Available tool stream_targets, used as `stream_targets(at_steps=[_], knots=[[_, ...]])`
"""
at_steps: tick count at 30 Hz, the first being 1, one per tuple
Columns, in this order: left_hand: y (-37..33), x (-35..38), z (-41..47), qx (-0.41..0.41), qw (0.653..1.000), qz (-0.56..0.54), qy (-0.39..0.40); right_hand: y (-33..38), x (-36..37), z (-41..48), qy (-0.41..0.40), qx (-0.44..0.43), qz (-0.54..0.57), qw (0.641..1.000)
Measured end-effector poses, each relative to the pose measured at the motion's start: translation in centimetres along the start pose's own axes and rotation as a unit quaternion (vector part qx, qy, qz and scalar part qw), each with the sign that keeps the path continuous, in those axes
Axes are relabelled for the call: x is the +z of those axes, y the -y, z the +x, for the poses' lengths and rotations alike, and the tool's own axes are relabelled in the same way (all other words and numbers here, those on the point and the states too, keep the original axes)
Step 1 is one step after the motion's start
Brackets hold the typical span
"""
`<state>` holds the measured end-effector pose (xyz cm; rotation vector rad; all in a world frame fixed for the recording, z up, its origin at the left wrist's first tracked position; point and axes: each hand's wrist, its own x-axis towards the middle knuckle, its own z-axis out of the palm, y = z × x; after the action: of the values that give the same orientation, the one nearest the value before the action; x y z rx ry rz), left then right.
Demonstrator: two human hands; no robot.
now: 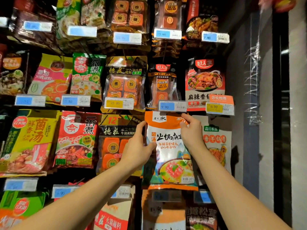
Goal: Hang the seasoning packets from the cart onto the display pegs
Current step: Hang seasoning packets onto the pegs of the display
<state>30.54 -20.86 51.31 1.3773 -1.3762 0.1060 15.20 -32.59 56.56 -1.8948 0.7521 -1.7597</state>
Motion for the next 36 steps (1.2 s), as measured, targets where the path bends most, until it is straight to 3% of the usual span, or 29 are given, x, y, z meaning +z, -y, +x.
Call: stream_targets(at_steps=[5,8,11,13,16,19,24,32,36], knots=[[0.8,0.0,0.3,-0.014,0.999,0.029,0.013,0.0,0.9,0.7,0.000,0.023,-0.071,0.997],[0.7,-0.5,0.7,0.016,0.990,0.136,-0.039,0.5,1.1,0.8,-0.002,0.018,-0.119,0.993],[-0.2,-1.5,2.1,0.102,0.965,0.217,-0.105,0.5,1.4,-0.2,-0.004,-0.035,-0.205,0.978],[-1.0,-2.2,3.4,0.182,0.950,0.237,-0.090,-0.2,1.3,-1.7,0.003,-0.064,-0.271,0.961],[-1.6,-3.1,5.8,0.270,0.901,0.335,-0.060,-1.8,0.9,-4.7,0.018,-0.093,-0.365,0.926],[-1.7,-3.1,8.0,0.313,0.855,0.412,-0.036,-3.2,1.4,-7.3,0.066,-0.102,-0.392,0.912],[-2.4,-3.2,9.9,0.353,0.820,0.449,-0.035,-3.5,3.4,-6.6,0.086,-0.070,-0.419,0.901],[-2.2,-3.7,9.7,0.365,0.797,0.480,-0.031,-4.8,5.2,-6.6,0.058,-0.050,-0.435,0.897],[-1.3,-3.6,7.9,0.329,0.833,0.445,-0.029,-5.1,4.4,-7.8,0.069,-0.060,-0.425,0.900]])
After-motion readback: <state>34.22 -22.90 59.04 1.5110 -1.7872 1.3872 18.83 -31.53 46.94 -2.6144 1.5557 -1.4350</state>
